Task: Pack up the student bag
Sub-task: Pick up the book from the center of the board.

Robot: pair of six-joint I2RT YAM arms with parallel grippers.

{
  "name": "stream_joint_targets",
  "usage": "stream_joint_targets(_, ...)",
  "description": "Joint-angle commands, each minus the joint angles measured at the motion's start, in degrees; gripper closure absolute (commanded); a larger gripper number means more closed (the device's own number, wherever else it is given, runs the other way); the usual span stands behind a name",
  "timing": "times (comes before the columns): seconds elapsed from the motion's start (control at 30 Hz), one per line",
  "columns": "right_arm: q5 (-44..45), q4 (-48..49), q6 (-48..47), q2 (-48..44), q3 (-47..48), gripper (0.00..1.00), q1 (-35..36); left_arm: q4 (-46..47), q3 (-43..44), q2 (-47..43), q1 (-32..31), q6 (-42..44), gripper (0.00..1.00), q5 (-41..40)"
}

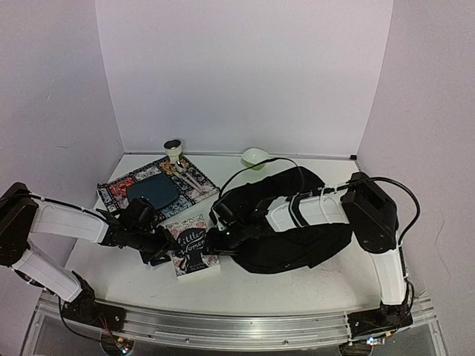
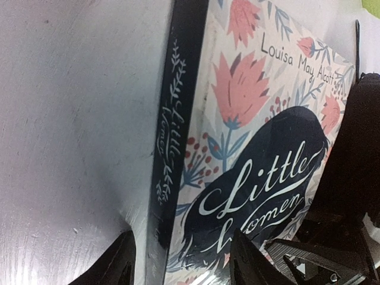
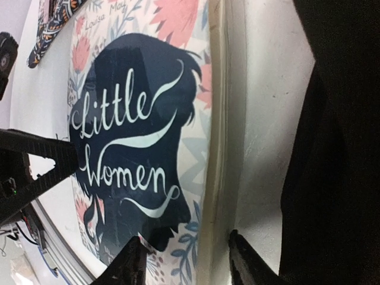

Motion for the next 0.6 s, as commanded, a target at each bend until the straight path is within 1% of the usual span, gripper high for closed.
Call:
stream_joint_targets(0.0,-3.87,-2.3,-1.18,1.23,2.3,0.6,-0.32,0.24,2.65,1.41,-0.04,2.03,0.45,0.92)
stream_joint_targets(0.1,-5.14,-1.74,-1.19,-0.17,2.12,0.7,-0.32,0.22,3.06,1.64,-0.04,2.55,0.46,0.87)
stream_joint_targets(0.23,-8.25,1.76,0.58,-2.1,0.96,0.77,-0.31,0.24,3.86,2.24,-0.04,3.24,0.46,0.89)
stream_joint_targets(0.43,-12.55,8.47,5.54,-3.37,-0.58,0.78,-0.25,0.24,4.95,2.51,-0.02,3.58,0.46,1.1)
stream_joint_targets(0.57,-13.06,9.54,6.81,-3.59,0.16,0.77,-0.26,0.24,5.23,2.77,-0.06,3.91,0.46,1.62)
